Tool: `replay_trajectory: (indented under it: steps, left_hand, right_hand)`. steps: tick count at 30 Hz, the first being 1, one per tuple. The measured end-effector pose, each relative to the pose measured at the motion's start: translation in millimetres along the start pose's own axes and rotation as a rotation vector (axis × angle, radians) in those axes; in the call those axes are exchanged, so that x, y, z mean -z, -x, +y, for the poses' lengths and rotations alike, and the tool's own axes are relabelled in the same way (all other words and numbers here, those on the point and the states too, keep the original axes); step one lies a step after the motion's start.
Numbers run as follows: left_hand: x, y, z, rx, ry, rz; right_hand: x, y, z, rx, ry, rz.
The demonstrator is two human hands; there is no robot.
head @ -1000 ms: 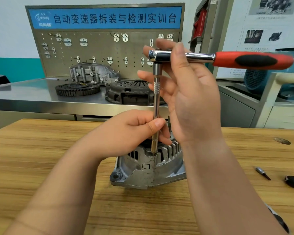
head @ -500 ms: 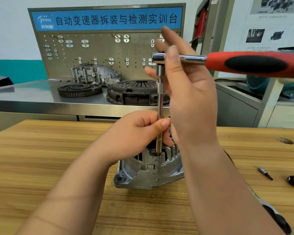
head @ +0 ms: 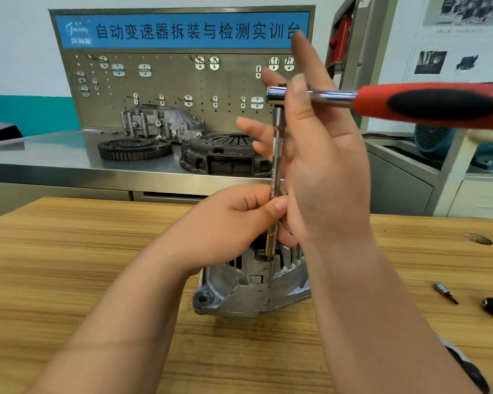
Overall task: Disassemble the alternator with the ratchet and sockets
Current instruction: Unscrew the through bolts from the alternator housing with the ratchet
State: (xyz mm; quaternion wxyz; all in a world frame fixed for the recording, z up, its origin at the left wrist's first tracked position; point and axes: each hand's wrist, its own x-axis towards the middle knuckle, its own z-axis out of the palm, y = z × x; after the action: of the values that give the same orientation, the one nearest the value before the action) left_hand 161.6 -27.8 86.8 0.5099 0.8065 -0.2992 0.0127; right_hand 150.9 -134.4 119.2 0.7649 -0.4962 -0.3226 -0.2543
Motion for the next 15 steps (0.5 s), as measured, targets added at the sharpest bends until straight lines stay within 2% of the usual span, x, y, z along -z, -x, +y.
replay_trajectory:
  steps: [5, 7, 11, 15]
  left_hand:
    - [-2.2, 2.0, 3.8, -0.025, -0.002, -0.002]
    - [-3.4, 0.3, 2.9, -0.014, -0.019, 0.027]
    - [-1.4, -0.9, 0.8, 0.012, -0.059, 0.016]
    - [-0.4, -0.7, -0.5, 0.007, -0.061, 0.031]
  right_hand:
    - [6.1, -0.9, -0.2, -0.188, -0.12, 0.005]
    - [5.2, -0.5, 0.5, -0.149, -0.081, 0.018]
    - [2.7, -1.7, 1.2, 0.045, 0.034, -0.039]
    - [4.6, -1.7, 0.3, -0.066, -0.057, -0.013]
